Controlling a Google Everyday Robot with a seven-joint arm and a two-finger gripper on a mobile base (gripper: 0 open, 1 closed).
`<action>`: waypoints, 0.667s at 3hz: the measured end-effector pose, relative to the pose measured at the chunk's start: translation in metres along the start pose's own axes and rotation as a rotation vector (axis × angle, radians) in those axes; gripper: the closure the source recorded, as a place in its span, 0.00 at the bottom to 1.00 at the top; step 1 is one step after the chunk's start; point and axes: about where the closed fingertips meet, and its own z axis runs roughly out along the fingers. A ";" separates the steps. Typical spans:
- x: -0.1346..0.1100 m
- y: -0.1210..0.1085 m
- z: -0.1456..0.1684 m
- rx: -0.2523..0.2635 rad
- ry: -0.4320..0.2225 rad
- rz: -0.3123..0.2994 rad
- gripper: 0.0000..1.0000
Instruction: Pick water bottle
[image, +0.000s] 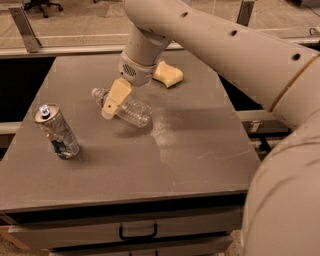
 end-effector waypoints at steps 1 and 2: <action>-0.015 -0.002 0.024 0.044 0.015 -0.010 0.00; -0.016 -0.002 0.049 0.037 0.058 -0.021 0.18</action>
Offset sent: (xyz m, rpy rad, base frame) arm 0.0193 0.0383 -0.0638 -0.1163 0.0176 0.0242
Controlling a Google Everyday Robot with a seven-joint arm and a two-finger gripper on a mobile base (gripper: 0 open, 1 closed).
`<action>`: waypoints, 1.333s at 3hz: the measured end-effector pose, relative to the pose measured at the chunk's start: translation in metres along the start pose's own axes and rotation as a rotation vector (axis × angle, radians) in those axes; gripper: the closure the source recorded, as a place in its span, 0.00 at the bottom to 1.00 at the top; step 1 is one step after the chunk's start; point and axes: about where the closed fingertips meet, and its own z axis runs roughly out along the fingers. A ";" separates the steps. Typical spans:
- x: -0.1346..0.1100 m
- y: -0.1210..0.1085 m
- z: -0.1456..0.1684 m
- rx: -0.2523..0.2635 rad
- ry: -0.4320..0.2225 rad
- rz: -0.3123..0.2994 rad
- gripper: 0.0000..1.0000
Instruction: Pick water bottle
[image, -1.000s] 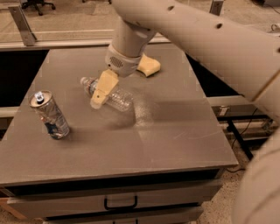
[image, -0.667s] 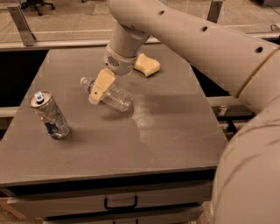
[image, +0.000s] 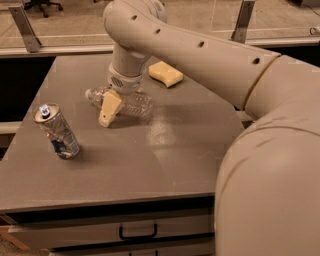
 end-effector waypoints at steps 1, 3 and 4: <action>0.001 0.001 0.006 -0.017 0.012 0.001 0.41; -0.005 0.001 -0.011 -0.017 0.012 0.001 0.87; -0.007 0.001 -0.019 -0.017 0.011 0.001 1.00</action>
Offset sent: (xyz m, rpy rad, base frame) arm -0.0066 -0.0392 0.0726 0.1630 -0.0194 0.0399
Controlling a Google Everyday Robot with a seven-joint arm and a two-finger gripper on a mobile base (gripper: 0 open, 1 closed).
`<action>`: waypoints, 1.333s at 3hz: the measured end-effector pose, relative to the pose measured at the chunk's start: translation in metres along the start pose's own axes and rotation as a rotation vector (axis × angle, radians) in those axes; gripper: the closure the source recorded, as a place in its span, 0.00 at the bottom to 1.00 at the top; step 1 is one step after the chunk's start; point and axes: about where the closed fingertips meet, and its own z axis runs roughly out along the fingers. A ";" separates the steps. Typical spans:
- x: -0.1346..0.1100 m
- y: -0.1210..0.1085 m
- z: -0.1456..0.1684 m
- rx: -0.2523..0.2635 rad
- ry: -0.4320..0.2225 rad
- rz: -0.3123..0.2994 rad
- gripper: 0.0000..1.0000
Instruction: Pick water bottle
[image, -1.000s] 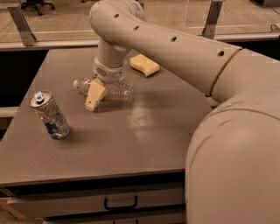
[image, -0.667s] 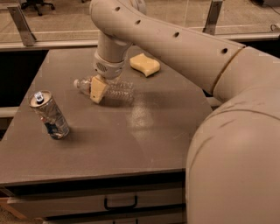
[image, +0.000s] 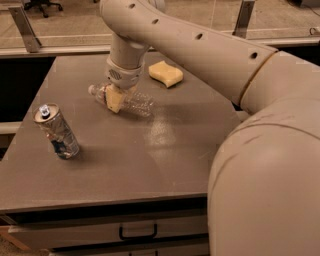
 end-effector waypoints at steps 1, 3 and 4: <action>0.000 0.000 0.000 0.000 0.000 0.000 1.00; 0.027 -0.004 -0.127 -0.026 -0.368 -0.026 1.00; 0.057 -0.012 -0.147 -0.045 -0.421 0.008 1.00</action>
Offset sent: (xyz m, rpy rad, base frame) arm -0.0526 -0.1884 0.2457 0.7325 -0.2321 -0.0655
